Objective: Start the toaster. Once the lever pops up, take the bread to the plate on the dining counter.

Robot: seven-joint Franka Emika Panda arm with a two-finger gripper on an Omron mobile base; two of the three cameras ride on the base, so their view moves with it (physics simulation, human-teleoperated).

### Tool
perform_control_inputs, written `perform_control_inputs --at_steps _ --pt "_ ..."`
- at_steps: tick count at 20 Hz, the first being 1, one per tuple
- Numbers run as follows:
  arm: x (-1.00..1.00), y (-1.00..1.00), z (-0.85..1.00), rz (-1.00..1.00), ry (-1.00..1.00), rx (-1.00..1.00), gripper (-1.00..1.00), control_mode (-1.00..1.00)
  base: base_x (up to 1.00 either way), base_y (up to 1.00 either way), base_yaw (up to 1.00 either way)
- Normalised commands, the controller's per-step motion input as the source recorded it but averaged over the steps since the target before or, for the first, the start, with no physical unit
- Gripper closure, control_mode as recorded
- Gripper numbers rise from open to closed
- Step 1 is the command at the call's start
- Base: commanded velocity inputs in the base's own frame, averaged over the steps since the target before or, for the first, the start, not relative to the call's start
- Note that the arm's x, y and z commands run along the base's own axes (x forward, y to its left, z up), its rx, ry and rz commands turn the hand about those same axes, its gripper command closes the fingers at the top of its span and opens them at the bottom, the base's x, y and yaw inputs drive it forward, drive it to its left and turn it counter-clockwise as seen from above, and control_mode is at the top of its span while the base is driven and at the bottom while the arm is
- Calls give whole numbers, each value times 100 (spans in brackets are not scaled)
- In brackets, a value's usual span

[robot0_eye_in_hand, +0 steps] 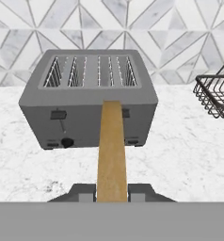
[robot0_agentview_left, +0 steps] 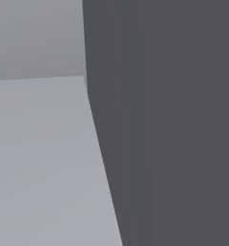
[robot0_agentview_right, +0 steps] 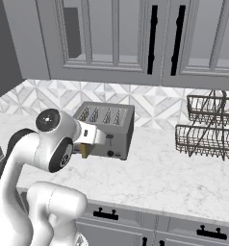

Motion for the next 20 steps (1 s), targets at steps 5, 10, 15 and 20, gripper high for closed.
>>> perform_control_inputs --at_steps 5,10,15,20 --pt "-25 0 0 -11 0 -1 100 -100 0 0 0" --pt "-14 0 0 -1 0 0 100 -100 0 0 0" --pt "-17 0 0 0 0 0 100 -100 0 0 0" --pt "-15 0 0 0 0 0 100 100 -42 -10 -1"
